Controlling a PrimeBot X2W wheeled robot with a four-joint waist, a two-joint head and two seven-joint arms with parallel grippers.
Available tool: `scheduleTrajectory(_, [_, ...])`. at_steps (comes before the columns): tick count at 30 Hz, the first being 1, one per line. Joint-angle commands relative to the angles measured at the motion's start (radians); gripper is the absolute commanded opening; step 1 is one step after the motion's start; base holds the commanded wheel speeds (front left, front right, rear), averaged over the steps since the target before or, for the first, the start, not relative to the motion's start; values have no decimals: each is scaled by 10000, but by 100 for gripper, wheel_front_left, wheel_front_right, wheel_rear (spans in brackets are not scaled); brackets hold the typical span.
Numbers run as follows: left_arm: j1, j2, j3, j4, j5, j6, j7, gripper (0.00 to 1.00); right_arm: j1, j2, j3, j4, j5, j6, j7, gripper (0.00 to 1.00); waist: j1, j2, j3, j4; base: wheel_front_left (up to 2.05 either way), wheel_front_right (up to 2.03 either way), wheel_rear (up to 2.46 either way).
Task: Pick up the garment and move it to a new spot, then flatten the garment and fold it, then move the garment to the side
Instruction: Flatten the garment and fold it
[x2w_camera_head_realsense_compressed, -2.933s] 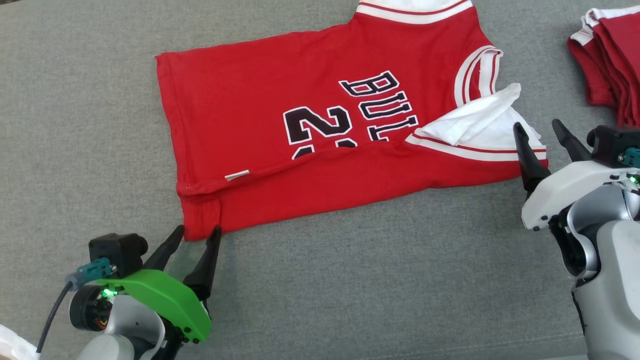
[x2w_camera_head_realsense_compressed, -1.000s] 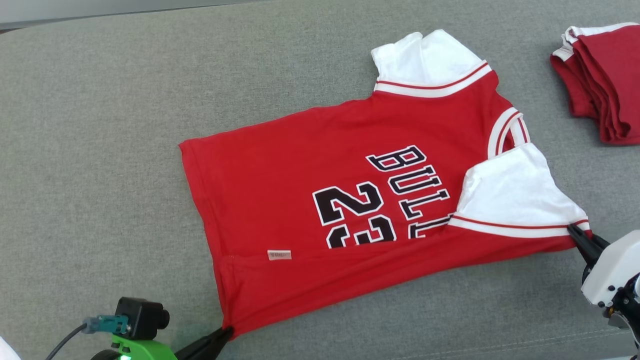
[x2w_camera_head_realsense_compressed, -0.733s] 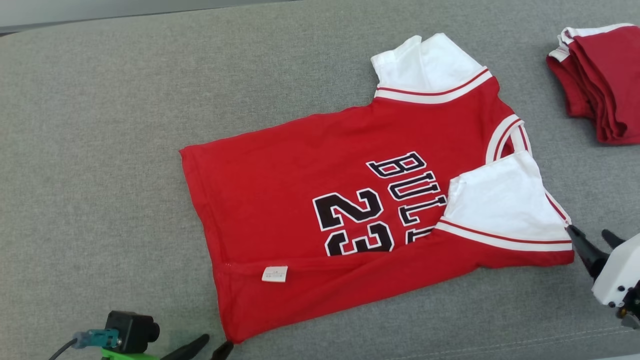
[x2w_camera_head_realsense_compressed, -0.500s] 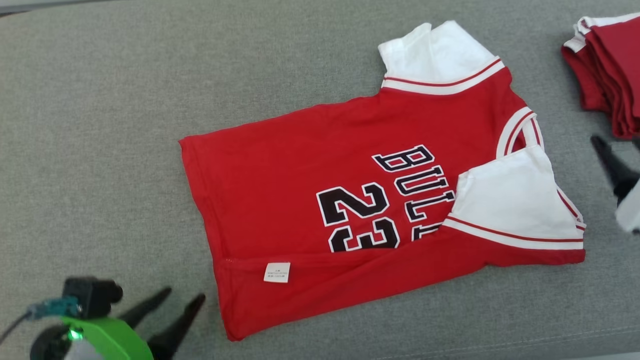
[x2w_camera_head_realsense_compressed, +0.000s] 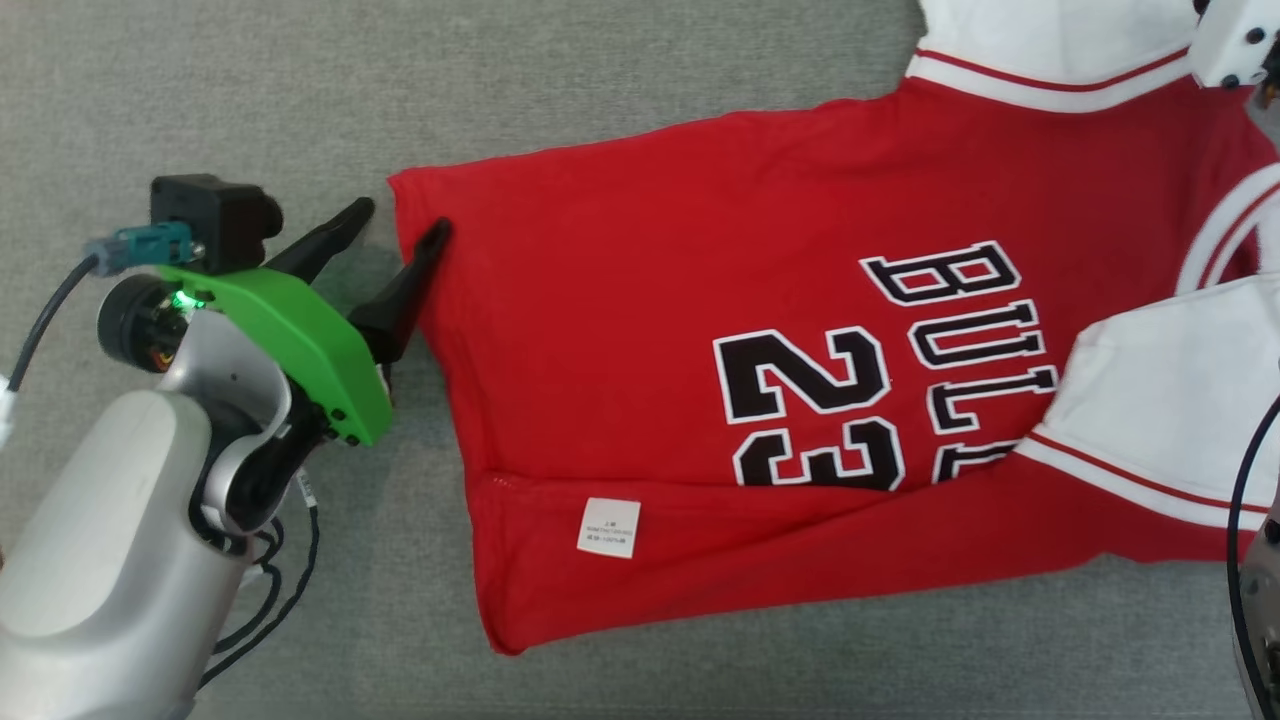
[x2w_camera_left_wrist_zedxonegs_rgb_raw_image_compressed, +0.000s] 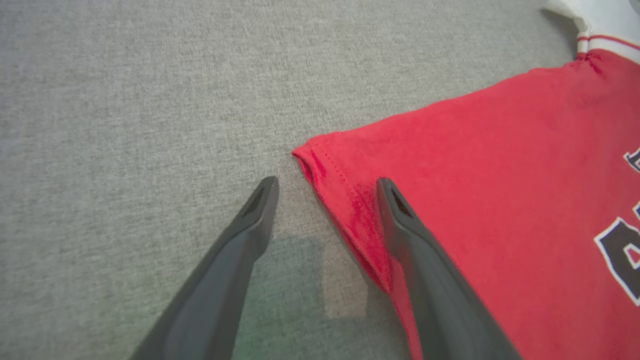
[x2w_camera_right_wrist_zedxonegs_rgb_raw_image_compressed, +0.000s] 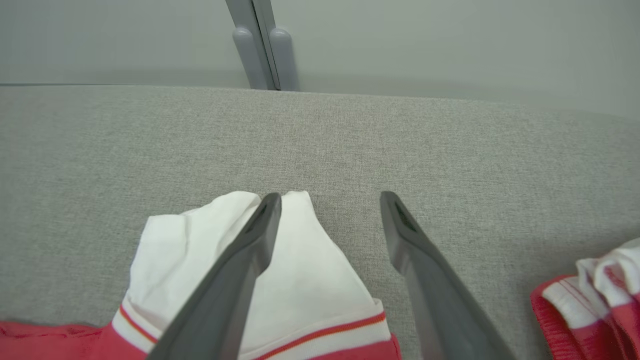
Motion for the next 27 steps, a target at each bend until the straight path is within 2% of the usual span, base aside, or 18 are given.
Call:
scheduleTrajectory(1, [-314, -217, -145, 246, 137, -105, -88, 100, -182, -12, -5, 382, -208, -10, 64, 100, -2, 0, 804, 988, 0, 0, 0])
scheduleTrajectory(8, [-1149, -441, -727, 1401, 131, -361, -270, 100, -385, 64, 41, 1815, -776, -10, -184, 100, -2, 0, 674, 1040, 0, 0, 0])
scheduleTrajectory(17, [-1617, -381, -1236, 1525, -128, -462, -211, 100, -386, 225, 476, 2264, -473, -3, -506, 100, -2, 0, 662, 760, 0, 0, 0])
scheduleTrajectory(18, [-1645, -359, -1333, 1517, -171, -469, -178, 100, -397, 218, 546, 2287, -427, -3, -587, 93, -2, 0, 664, 731, 0, 0, 0])
scheduleTrajectory(19, [-1658, -357, -1408, 1505, -221, -475, -156, 100, -400, 214, 603, 2307, -389, -3, -626, 66, -2, 0, 666, 711, 0, 0, 0])
scheduleTrajectory(20, [-1666, -358, -1487, 1501, -263, -479, -141, 100, -401, 209, 687, 2331, -336, -3, -692, 44, -2, 0, 665, 692, 0, 0, 0])
scheduleTrajectory(21, [-1678, -354, -1570, 1498, -329, -483, -144, 18, -396, 197, 780, 2358, -277, -5, -810, 0, -2, 0, 657, 672, 0, 0, 0])
scheduleTrajectory(22, [-1692, -338, -1684, 1453, -369, -488, -193, 0, -369, 189, 879, 2403, -204, -5, -912, 0, -2, 0, 632, 648, 0, 0, 0])
scheduleTrajectory(27, [-1660, -149, -2017, 1323, -600, -489, -470, 0, -491, 171, 954, 2424, 41, -11, -1881, 0, -2, 0, 416, 521, 0, 0, 0])
